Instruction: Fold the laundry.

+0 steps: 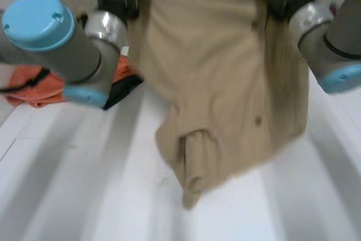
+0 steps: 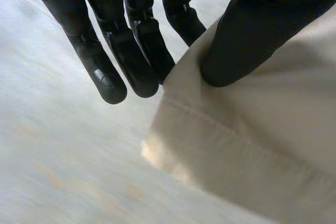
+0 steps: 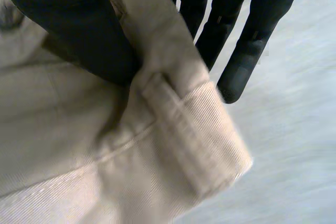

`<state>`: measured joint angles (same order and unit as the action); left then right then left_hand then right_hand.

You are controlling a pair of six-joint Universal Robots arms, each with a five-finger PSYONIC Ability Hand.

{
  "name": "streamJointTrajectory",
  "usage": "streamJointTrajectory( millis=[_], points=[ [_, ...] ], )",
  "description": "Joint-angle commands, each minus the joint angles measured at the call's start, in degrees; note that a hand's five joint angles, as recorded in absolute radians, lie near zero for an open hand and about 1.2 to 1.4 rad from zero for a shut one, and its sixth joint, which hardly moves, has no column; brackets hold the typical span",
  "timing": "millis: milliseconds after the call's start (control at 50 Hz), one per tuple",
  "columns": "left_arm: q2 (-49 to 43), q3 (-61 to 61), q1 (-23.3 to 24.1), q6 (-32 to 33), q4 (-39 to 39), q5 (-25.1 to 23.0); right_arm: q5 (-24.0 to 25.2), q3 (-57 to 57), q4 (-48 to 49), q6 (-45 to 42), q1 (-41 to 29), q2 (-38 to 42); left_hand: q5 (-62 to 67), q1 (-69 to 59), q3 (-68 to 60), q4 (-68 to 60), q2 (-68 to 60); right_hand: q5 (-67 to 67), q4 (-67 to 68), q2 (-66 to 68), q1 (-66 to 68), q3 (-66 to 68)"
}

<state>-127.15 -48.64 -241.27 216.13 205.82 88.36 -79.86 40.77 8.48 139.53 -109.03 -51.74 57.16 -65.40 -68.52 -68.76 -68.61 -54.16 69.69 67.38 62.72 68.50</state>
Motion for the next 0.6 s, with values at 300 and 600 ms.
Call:
streamJointTrajectory(
  millis=[300, 600],
  points=[
    [3.14, -14.01, 0.01, 1.49, 12.06, 2.26, -2.32, 6.85, 6.83, 5.23, -0.83, 0.94, 12.84, -14.6, -11.48, -11.24, -11.39, -15.84, 10.31, 12.62, 17.28, 11.5],
    [13.67, -42.93, 5.11, 1.23, -10.07, 7.18, -2.41, 24.26, -10.4, 5.06, -2.68, -0.81, 12.84, -14.6, -11.48, -11.24, -11.39, -15.84, 10.31, 12.62, 17.28, 11.5]
  ],
)
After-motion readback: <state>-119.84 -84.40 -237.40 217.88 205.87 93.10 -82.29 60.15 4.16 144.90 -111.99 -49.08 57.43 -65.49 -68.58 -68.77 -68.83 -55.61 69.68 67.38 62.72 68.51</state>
